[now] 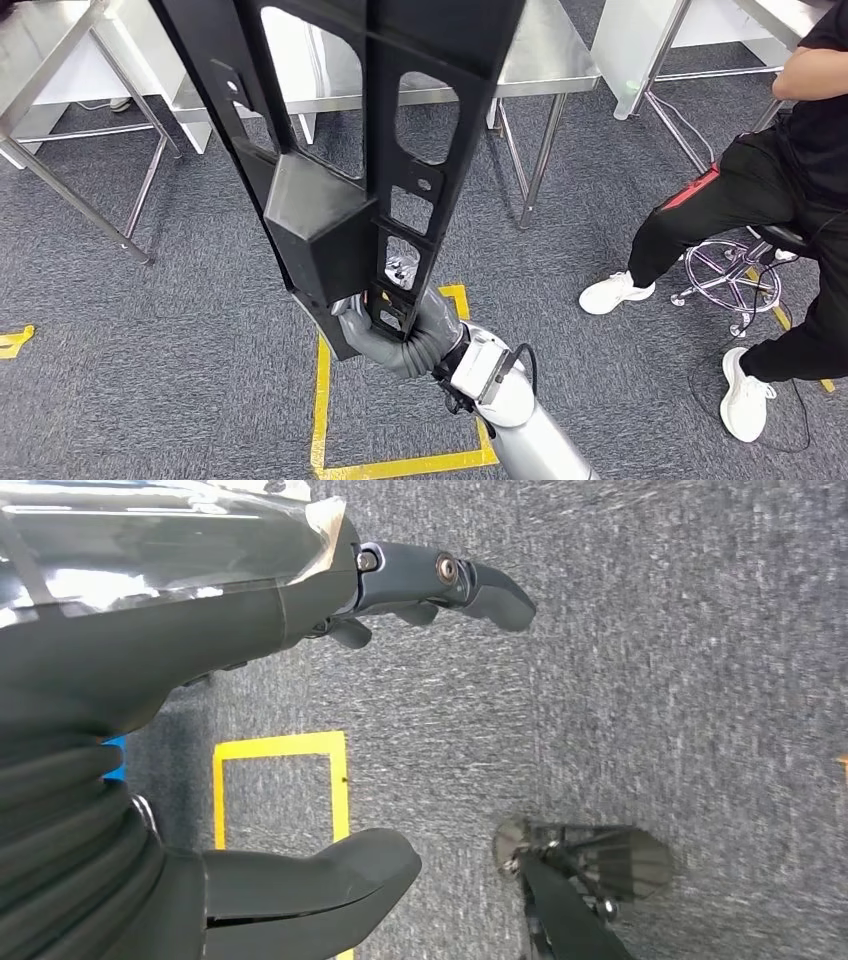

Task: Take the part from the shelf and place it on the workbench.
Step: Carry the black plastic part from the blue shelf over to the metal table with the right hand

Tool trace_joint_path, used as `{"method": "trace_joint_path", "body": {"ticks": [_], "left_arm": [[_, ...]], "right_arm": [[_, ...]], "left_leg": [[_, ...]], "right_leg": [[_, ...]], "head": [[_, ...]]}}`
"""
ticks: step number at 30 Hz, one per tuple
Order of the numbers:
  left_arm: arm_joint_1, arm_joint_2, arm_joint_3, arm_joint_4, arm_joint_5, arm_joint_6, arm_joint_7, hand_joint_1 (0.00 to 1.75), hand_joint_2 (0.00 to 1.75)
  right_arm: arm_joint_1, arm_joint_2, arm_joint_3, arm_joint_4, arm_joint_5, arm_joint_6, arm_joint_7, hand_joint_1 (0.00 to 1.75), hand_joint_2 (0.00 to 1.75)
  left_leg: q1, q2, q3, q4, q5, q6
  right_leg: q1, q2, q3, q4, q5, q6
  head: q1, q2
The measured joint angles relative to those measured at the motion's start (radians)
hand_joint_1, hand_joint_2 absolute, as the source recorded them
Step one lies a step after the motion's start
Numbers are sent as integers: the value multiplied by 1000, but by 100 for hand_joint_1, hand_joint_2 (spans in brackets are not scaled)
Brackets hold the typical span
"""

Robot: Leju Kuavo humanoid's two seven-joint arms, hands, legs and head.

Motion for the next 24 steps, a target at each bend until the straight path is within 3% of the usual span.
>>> {"method": "trace_joint_path", "body": {"ticks": [2,3,4,6,7,10,12,14,17,18,19,21,23,24], "left_arm": [[2,0,0,0,0,0,0,0,175],[3,0,1,0,0,0,1,0,175],[3,0,1,0,0,0,1,0,175],[3,1,1,0,0,0,1,0,175],[2,1,1,0,0,0,2,0,175],[-1,2,3,0,-1,0,5,0,175],[0,1,7,0,-1,0,6,0,175],[0,0,9,0,-1,0,7,0,175],[-1,-1,10,0,-1,0,8,0,175],[-1,-1,11,0,-1,-1,8,0,175],[-1,-2,12,0,-1,-1,9,0,175],[0,-3,14,0,-1,0,9,0,175],[-1,-4,15,0,-1,1,9,0,175],[-1,-4,15,0,-1,1,9,0,175]], "right_arm": [[1,1,0,1,0,0,1,175,175],[1,1,0,1,0,0,2,175,175],[0,1,0,1,0,0,3,175,175],[-2,4,0,1,-1,0,6,175,175],[-4,6,0,1,-1,0,8,175,175],[-9,10,0,1,-1,0,11,175,175],[-11,12,0,1,-1,0,13,175,175],[-16,13,1,0,-1,0,13,175,175],[-15,8,2,3,-1,0,15,175,175],[-14,6,2,5,-1,0,17,175,175],[-14,5,2,6,-2,0,18,175,175],[-15,5,2,8,-2,0,18,175,175],[-17,5,4,9,-2,0,19,175,175],[-17,5,4,9,-2,0,19,175,175]], "left_leg": [[-1,0,-78,114,-23,3],[-2,0,-95,122,-7,8],[-4,0,-92,90,28,15],[-13,1,-45,-38,109,32],[-19,2,-22,-93,129,39],[-34,2,1,-143,125,45],[-31,1,14,-158,125,51],[-27,0,32,-174,125,59],[-31,-1,48,-176,111,68],[-32,-3,55,-175,104,68],[-32,-5,63,-175,98,67],[-32,-9,82,-175,84,62],[-37,-13,94,-171,67,53],[-39,-14,96,-171,60,48]], "right_leg": [[8,-1,8,0,-8,-10],[12,-1,13,0,-12,-13],[14,0,19,0,-17,-14],[17,2,34,-1,-28,-11],[19,2,39,-1,-34,-7],[21,1,42,-9,-43,9],[19,-2,43,-6,-50,18],[19,-4,15,50,-71,18],[20,-4,-107,241,-118,15],[21,-4,-138,272,-113,20],[21,-4,-143,254,-89,28],[20,-5,-101,122,-11,44],[22,-5,-52,11,39,38],[25,-5,-42,-10,45,28]], "head": [[0,0],[0,0],[0,0],[0,0],[0,0],[0,0],[0,0],[1,0],[2,0],[2,0],[2,0],[2,0],[2,0],[2,0]]}}
